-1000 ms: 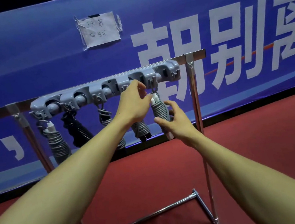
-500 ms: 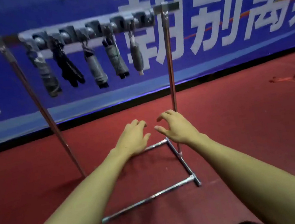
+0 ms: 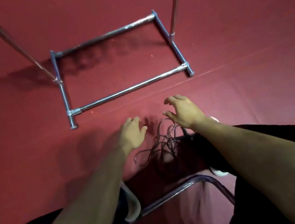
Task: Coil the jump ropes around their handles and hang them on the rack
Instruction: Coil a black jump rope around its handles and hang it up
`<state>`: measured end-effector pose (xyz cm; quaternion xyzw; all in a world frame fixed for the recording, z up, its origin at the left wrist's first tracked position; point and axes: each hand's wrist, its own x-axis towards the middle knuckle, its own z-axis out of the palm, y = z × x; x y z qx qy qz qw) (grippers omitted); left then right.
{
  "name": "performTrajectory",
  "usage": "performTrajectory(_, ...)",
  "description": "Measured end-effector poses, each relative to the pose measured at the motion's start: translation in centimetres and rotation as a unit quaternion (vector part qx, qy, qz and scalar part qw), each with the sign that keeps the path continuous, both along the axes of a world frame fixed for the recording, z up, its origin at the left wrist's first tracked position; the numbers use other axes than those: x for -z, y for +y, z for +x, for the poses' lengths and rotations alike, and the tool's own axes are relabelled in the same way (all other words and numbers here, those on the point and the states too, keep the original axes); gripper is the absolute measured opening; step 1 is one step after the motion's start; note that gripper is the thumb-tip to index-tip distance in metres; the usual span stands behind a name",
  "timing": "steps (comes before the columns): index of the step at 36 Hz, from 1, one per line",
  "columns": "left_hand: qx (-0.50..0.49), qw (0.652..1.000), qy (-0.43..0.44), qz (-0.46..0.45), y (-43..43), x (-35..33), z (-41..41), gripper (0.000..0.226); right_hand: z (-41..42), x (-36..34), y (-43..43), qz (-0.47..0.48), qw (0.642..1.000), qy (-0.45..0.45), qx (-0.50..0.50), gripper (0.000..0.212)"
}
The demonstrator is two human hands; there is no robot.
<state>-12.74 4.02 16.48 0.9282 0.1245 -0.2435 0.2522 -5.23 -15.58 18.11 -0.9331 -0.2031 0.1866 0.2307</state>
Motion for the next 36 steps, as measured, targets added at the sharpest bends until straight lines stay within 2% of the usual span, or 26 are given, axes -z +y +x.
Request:
performTrajectory(6,-0.006,0.997,0.06,-0.058,-2.8,9.2,0.7,0.04,-0.4,8.2,-1.3,-0.01,0.997,0.052,0.059,0.039)
performTrajectory(10,-0.032,0.995,0.062,-0.073,-4.9,14.2,3.0,0.044,-0.4,12.5,-2.6,0.007,0.99,0.069,0.125,0.037)
performTrajectory(13,-0.025,0.996,0.052,-0.066,-6.6,16.6,4.3,0.048,-1.0,15.0,-4.0,0.014,0.979,0.08,0.186,0.033)
performTrajectory(18,0.015,0.999,0.028,-0.006,-8.0,18.6,5.5,0.048,-1.5,17.6,-5.9,0.01,0.97,0.118,0.21,0.029)
performTrajectory(21,0.028,1.0,0.008,-0.01,-8.0,19.2,6.3,0.044,-1.4,19.1,-6.1,0.01,0.965,0.136,0.223,0.031)
performTrajectory(26,-0.046,0.992,-0.03,-0.116,-7.3,19.0,7.0,0.017,-2.1,20.4,-5.0,0.021,0.961,0.162,0.222,0.05)
performTrajectory(28,-0.106,0.973,-0.013,-0.203,-6.5,18.3,7.3,0.021,-2.2,20.8,-4.5,-0.001,0.962,0.166,0.216,0.058)
performTrajectory(30,-0.139,0.96,-0.004,-0.243,-5.3,17.2,7.7,0.026,-2.1,20.8,-4.2,0.003,0.957,0.184,0.225,0.066)
performTrajectory(34,-0.198,0.938,-0.011,-0.285,-3.2,12.9,9.0,0.026,-1.7,18.6,-3.7,0.07,0.947,0.205,0.237,0.054)
performTrajectory(36,-0.211,0.931,-0.012,-0.296,-2.2,9.8,9.7,0.024,-1.3,16.4,-3.4,0.099,0.946,0.186,0.247,0.047)
